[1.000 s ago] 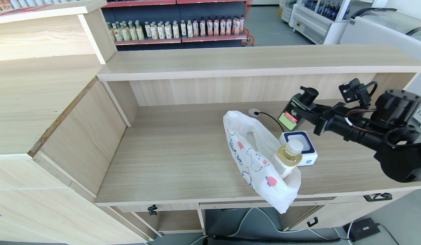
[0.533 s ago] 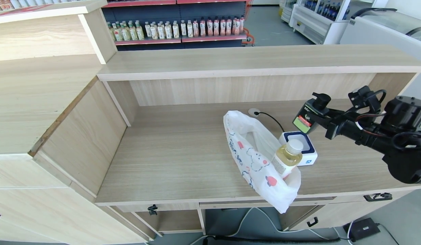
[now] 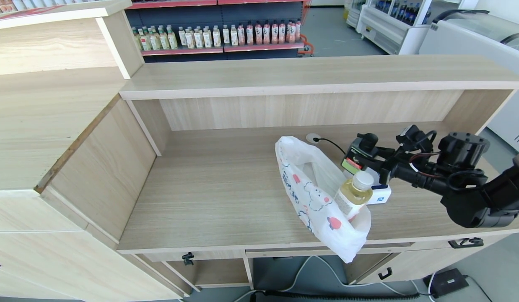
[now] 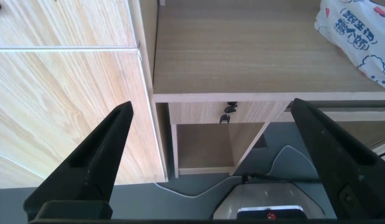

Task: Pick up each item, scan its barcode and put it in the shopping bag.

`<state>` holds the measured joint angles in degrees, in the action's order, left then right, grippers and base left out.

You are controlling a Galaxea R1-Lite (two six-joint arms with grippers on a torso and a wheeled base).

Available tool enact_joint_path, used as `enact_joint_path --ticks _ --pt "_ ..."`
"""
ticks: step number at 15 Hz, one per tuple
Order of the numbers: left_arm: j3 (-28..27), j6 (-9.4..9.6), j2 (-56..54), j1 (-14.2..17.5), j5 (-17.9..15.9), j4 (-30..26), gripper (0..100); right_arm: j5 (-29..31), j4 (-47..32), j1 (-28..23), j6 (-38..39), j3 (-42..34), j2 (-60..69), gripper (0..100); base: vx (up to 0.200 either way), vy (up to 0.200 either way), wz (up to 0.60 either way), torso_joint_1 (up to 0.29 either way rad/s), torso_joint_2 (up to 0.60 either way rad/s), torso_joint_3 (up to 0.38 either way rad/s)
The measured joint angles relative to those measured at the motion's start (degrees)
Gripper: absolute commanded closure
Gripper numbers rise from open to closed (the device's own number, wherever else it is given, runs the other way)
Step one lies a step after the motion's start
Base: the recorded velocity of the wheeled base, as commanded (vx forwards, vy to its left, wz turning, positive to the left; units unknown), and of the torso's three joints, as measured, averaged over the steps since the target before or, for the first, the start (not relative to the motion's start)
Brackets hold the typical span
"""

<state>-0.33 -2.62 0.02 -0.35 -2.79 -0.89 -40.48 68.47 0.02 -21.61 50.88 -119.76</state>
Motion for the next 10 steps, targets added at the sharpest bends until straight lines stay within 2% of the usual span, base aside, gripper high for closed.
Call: enact_joint_path --ticks 10 --pt "0.02 0.0 0.0 0.0 -0.02 0.0 0 -1.56 -0.49 2.58 2.1 7.52 -6.01 100 0.0 0.0 0.0 0.0 0.0 0.0"
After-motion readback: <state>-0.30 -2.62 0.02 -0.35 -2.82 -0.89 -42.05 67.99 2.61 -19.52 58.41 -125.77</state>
